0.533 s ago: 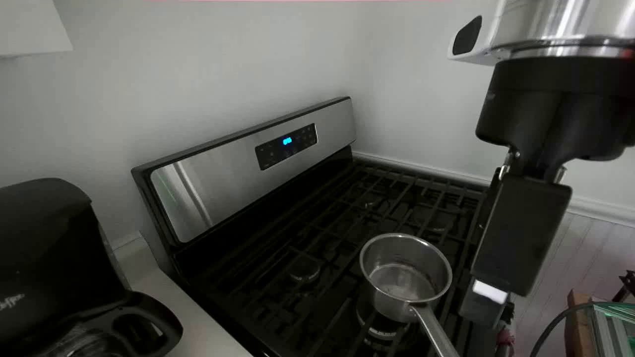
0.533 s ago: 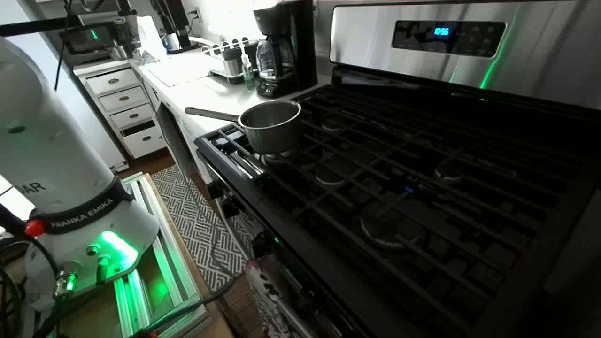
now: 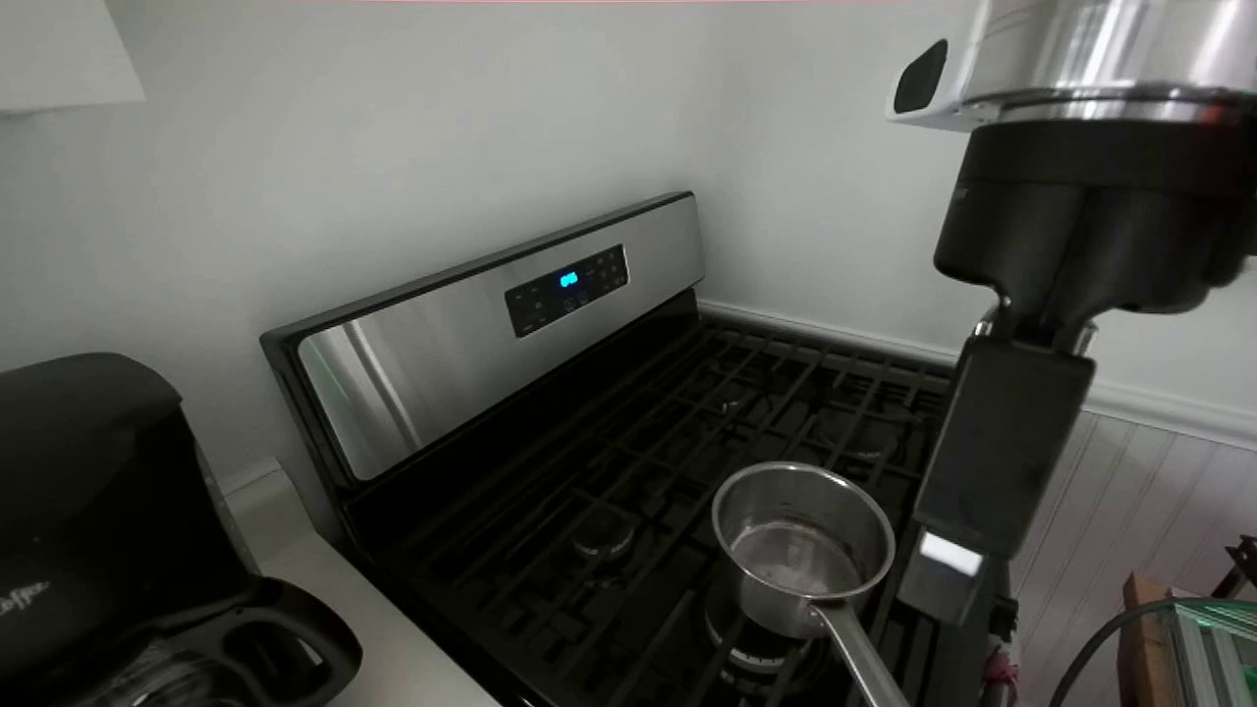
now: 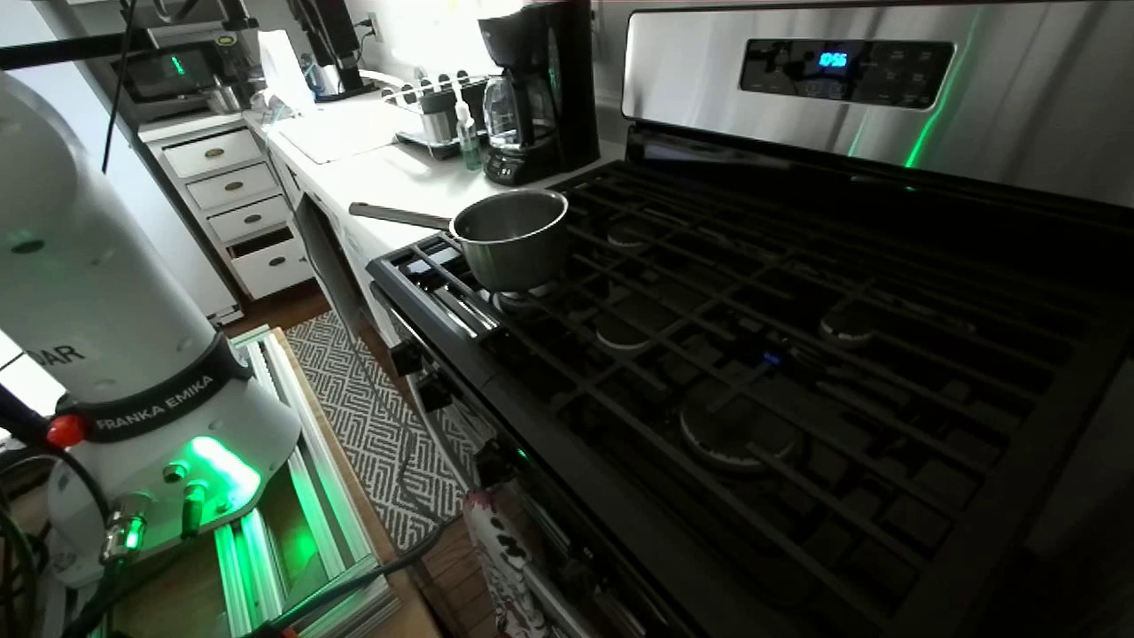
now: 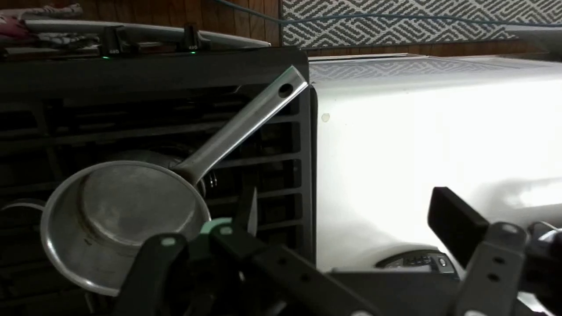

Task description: Slide the silver pot a little to the right on the hob of the stove

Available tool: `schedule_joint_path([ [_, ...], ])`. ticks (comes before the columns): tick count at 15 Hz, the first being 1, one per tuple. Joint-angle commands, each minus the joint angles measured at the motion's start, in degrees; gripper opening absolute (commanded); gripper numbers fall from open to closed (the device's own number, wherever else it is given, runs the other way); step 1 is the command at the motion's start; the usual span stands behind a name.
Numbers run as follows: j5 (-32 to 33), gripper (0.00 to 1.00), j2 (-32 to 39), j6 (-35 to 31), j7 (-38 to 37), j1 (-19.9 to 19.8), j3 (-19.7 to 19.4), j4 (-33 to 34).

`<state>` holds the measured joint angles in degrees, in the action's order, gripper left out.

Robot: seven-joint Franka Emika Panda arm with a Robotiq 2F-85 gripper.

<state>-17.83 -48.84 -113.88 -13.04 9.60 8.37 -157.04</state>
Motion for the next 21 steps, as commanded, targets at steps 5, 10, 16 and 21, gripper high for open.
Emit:
schedule_joint_path([
  [5,12.6,1.0,5.0,-1.7,4.5,-12.5,-4.9,-0.2],
  [10,19.0,1.0,11.7,-8.1,13.0,-16.0,-11.0,-0.3],
  [16,17.3,1.0,13.1,-10.1,11.2,-16.3,-12.1,-0.3],
  [21,21.7,1.0,21.5,-13.0,12.8,-19.0,-13.5,0.8],
])
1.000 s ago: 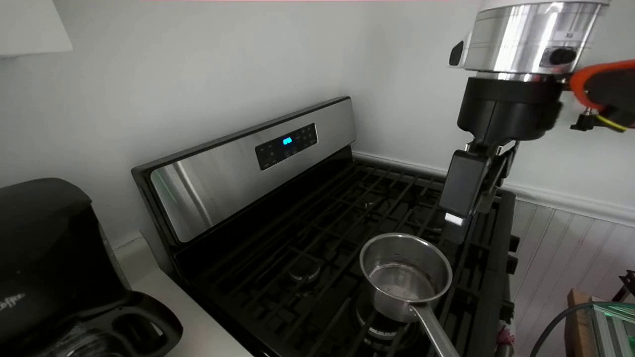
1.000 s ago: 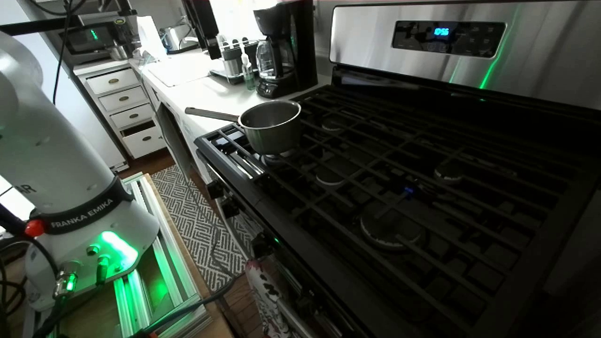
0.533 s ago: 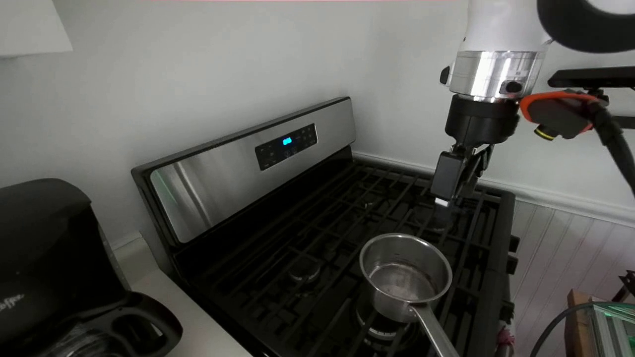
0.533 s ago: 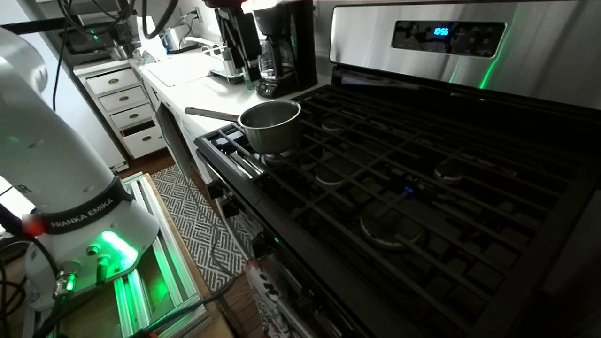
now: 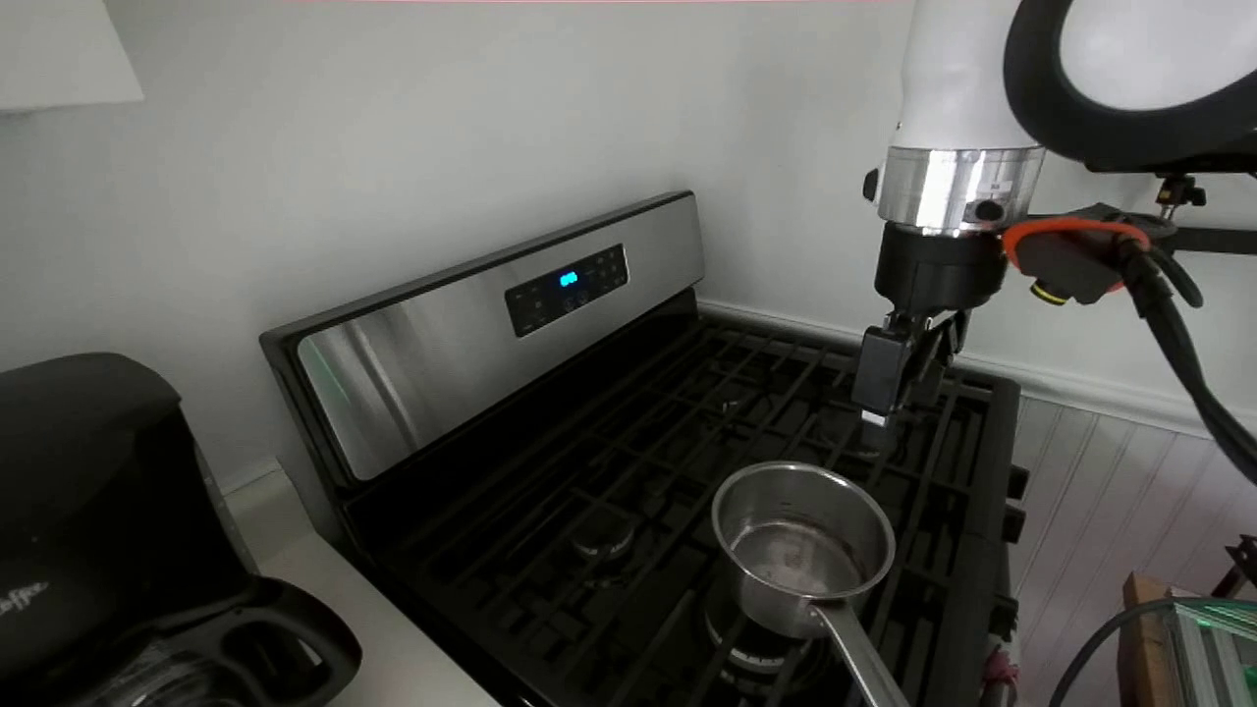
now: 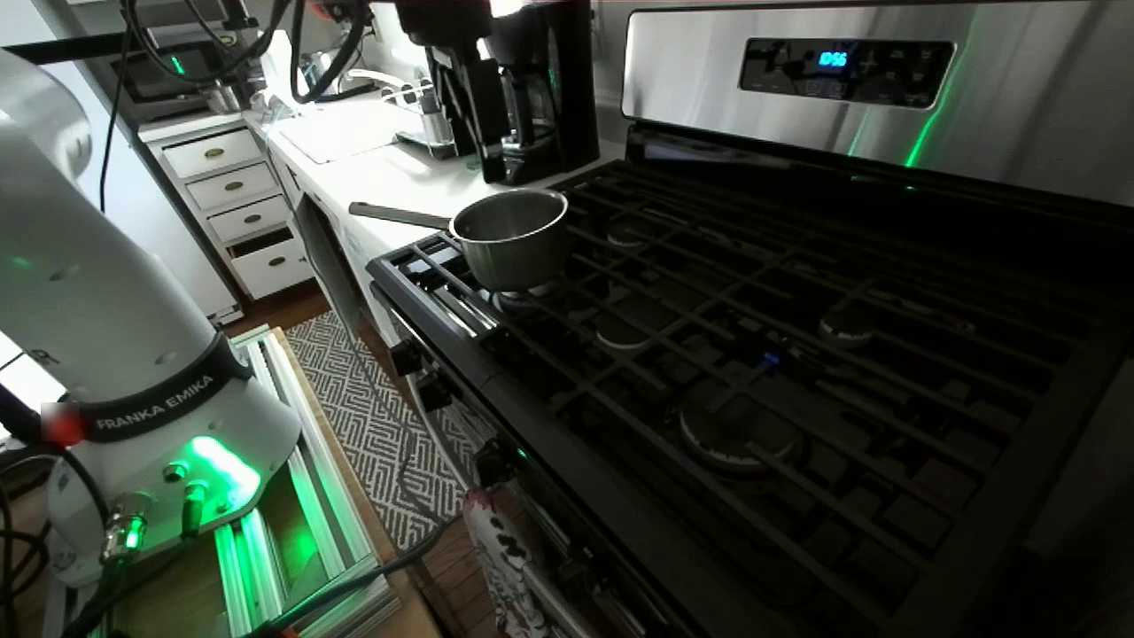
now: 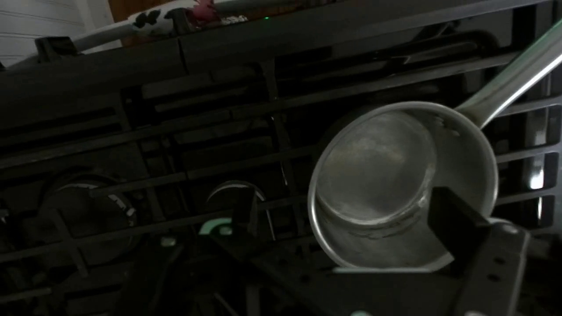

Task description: Slide the silver pot a little to the right on the hob of the stove

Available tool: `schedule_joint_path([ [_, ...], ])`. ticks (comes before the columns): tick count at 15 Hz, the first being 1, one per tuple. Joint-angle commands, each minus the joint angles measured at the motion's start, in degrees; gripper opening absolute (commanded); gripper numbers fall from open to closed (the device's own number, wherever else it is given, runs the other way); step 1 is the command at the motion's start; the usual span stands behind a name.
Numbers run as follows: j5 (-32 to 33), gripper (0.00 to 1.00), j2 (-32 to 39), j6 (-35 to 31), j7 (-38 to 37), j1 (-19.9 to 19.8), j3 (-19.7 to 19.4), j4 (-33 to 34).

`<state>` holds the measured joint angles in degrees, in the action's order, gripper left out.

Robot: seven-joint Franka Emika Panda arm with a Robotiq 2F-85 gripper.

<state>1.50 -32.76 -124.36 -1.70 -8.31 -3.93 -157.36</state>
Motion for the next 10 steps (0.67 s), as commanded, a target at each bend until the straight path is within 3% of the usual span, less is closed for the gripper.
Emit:
schedule_joint_path([
  [1,2.3,1.0,7.1,-3.4,2.3,-1.0,-1.9,1.2],
  [10,-2.2,1.0,19.2,-8.9,8.2,0.6,-5.7,2.7],
])
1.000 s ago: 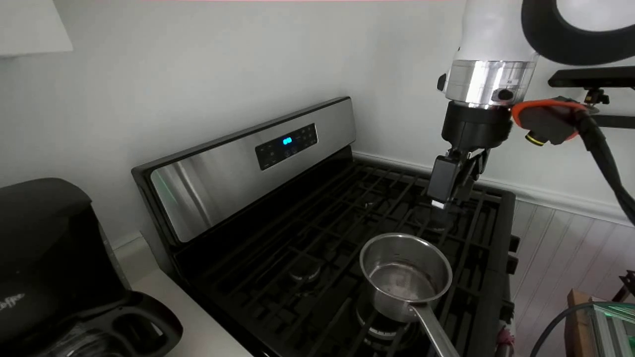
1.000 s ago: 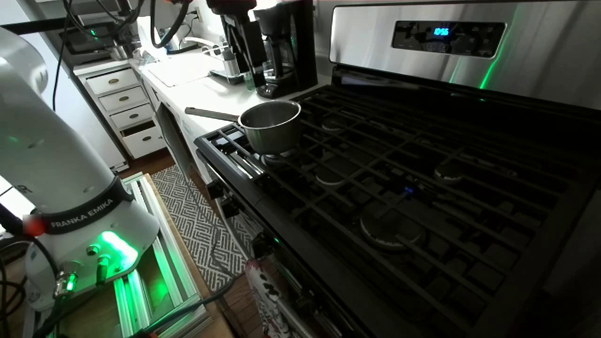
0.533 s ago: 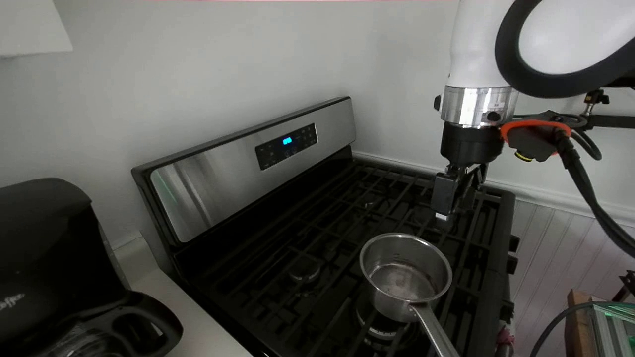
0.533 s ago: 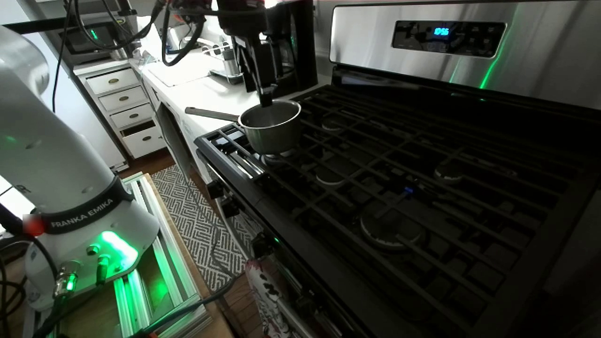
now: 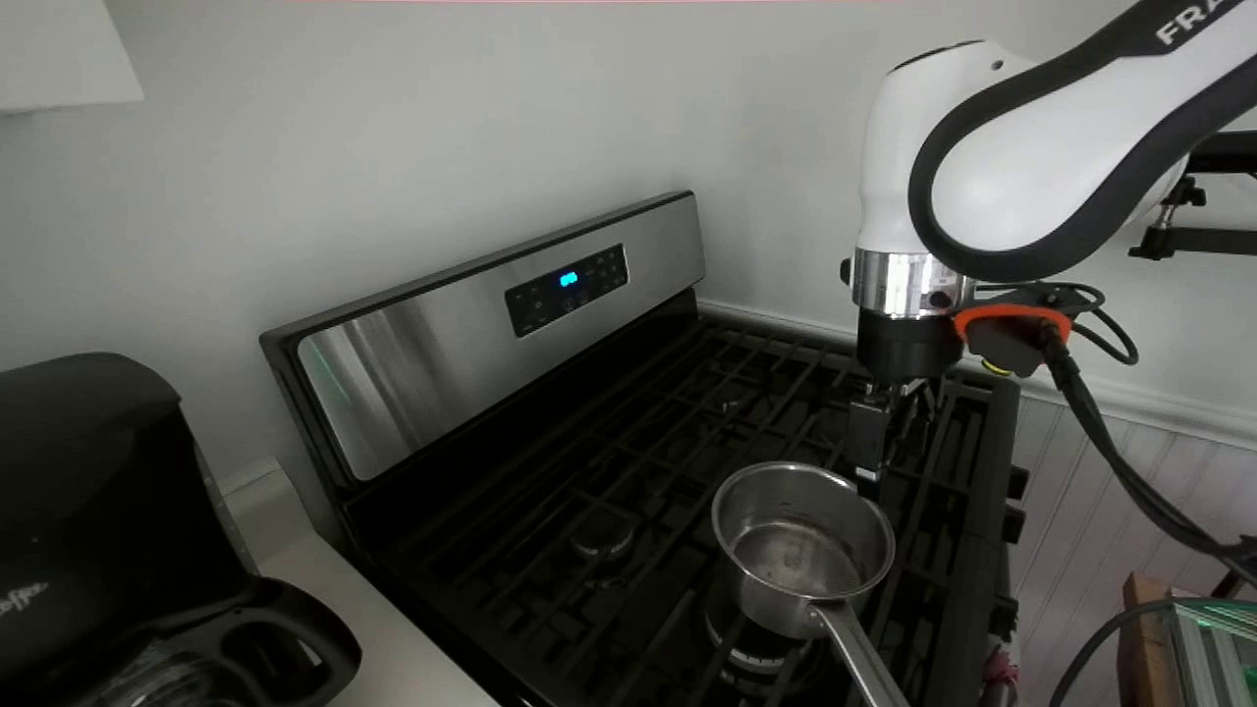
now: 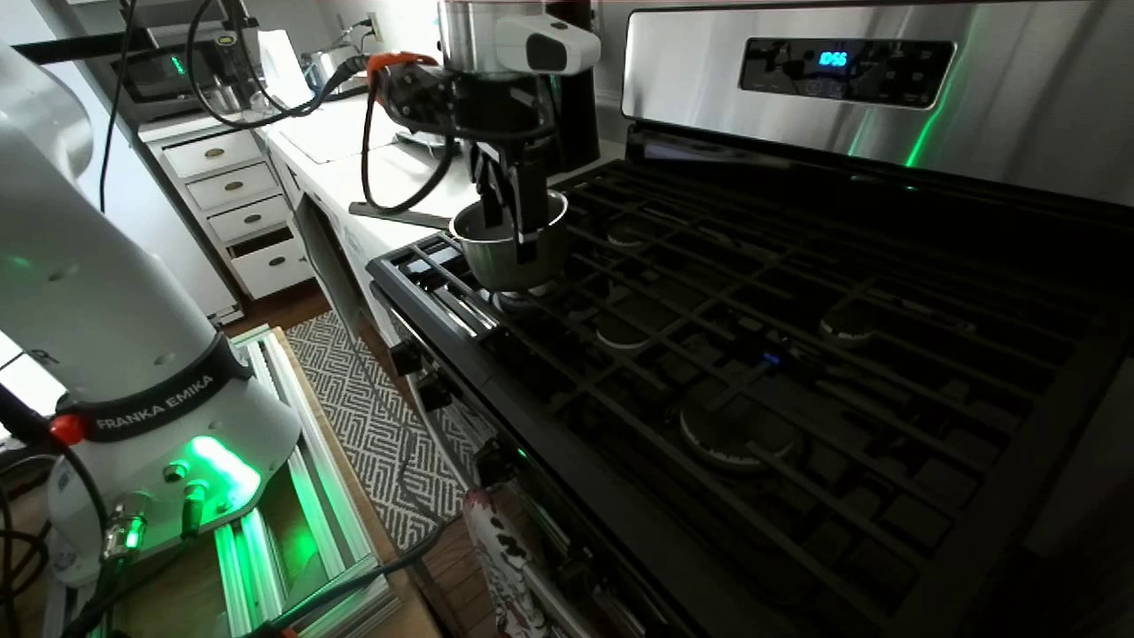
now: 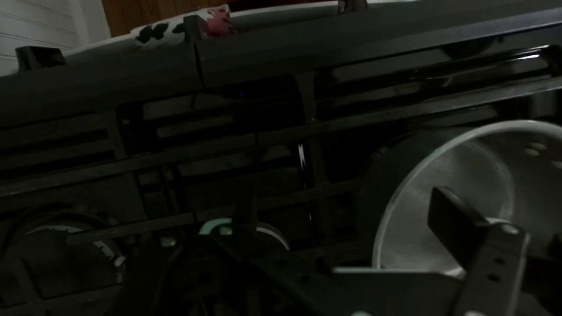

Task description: Slide the silver pot a little to the right on the hob of the stove

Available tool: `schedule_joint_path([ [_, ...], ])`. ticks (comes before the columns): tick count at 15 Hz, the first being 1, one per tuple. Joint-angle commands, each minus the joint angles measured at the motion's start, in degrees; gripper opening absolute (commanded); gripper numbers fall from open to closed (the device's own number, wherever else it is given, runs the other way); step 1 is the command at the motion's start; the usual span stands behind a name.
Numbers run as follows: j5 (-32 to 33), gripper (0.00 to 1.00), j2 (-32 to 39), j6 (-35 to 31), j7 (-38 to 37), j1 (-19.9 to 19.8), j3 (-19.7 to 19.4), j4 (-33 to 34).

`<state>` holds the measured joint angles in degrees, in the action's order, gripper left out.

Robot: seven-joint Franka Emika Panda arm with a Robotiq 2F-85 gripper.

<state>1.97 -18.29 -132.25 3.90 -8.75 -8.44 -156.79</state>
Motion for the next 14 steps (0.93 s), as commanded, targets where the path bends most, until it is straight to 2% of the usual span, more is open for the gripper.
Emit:
schedule_joint_path([
  [1,-3.2,1.0,5.6,-0.9,2.7,1.1,-1.2,2.5],
  [4,-7.2,0.92,8.2,-0.7,4.7,1.6,-1.6,3.8],
  [5,-8.7,0.79,9.0,-0.8,5.3,1.8,-1.7,4.2],
  [8,-12.9,0.57,11.0,-0.6,7.5,2.0,-1.7,5.5],
  [14,-16.8,0.14,13.2,-0.4,9.7,1.5,-1.3,7.2],
])
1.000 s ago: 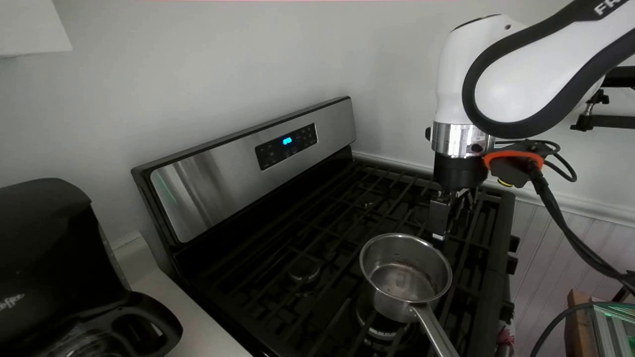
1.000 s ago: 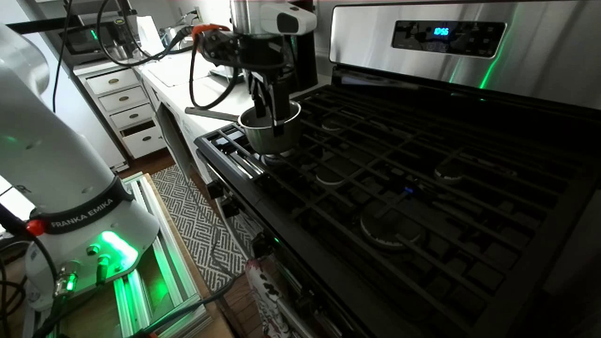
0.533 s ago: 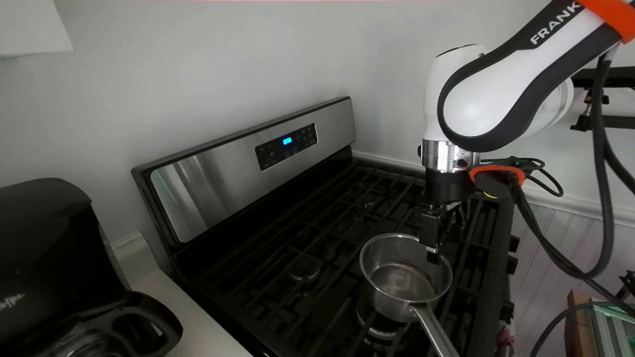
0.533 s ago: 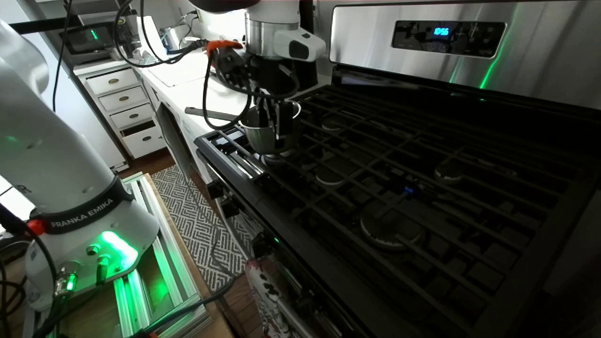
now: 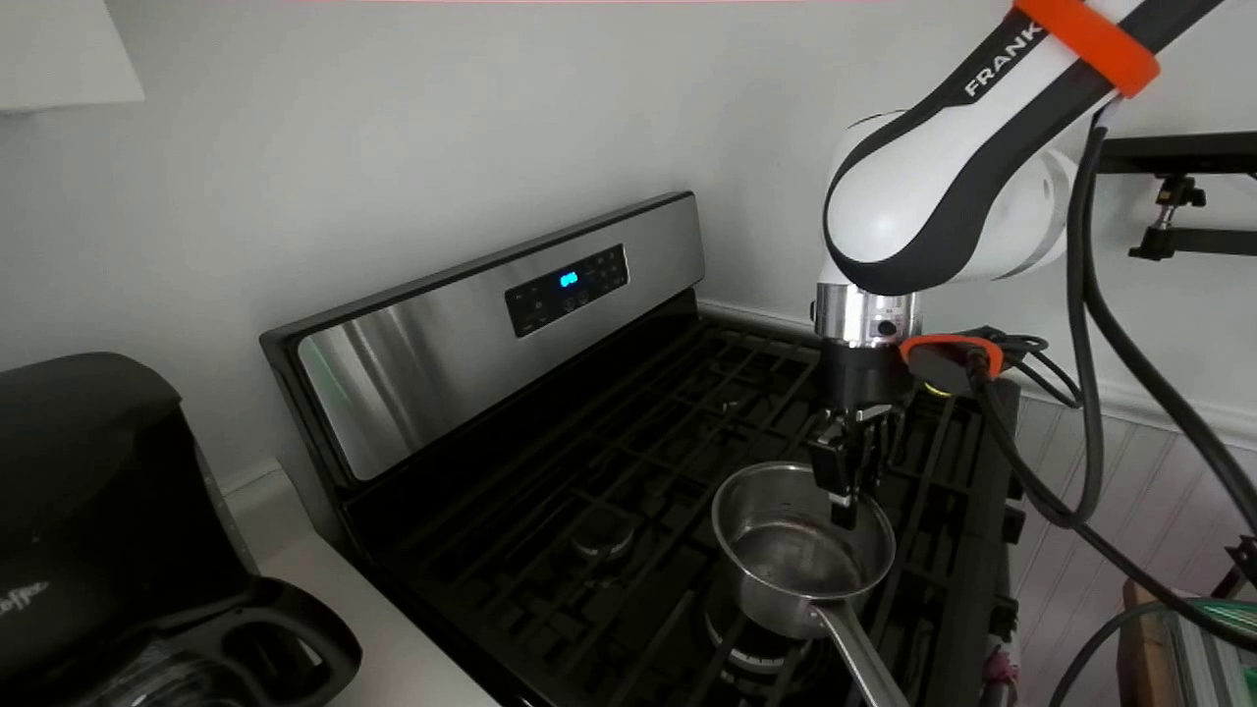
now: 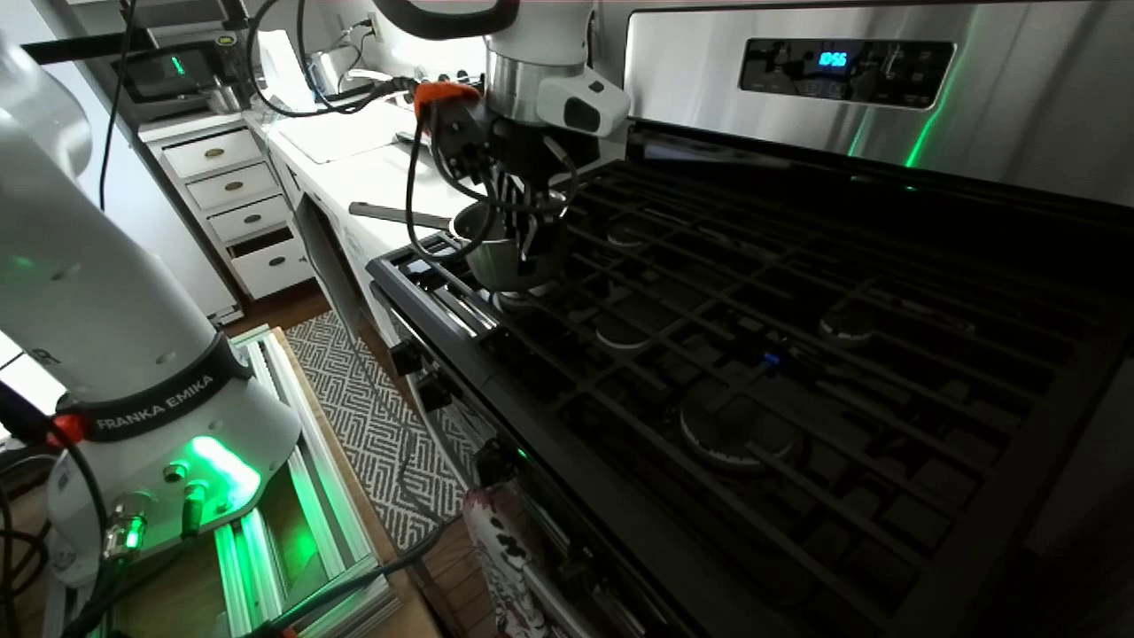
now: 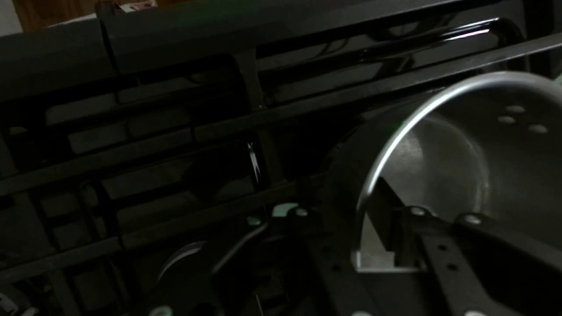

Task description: Slide the silver pot a little to the right on the hob of the stove

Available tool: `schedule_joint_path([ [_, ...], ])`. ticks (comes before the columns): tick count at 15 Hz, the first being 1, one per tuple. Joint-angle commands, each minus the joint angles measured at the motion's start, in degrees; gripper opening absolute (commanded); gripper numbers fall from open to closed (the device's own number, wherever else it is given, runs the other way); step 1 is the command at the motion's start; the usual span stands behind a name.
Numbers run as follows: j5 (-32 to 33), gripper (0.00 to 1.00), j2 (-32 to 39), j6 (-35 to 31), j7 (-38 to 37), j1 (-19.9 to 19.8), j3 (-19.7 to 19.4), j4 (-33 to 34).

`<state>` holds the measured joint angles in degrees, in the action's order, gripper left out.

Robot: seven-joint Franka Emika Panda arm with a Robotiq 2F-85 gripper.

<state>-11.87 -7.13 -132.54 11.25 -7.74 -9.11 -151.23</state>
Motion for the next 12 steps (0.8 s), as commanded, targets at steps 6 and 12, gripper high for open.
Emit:
schedule_joint_path([
  [6,-4.6,0.01,3.0,0.0,2.5,0.0,-0.7,2.6],
  [12,-5.4,0.01,2.8,0.6,2.1,-1.0,-1.8,3.5],
])
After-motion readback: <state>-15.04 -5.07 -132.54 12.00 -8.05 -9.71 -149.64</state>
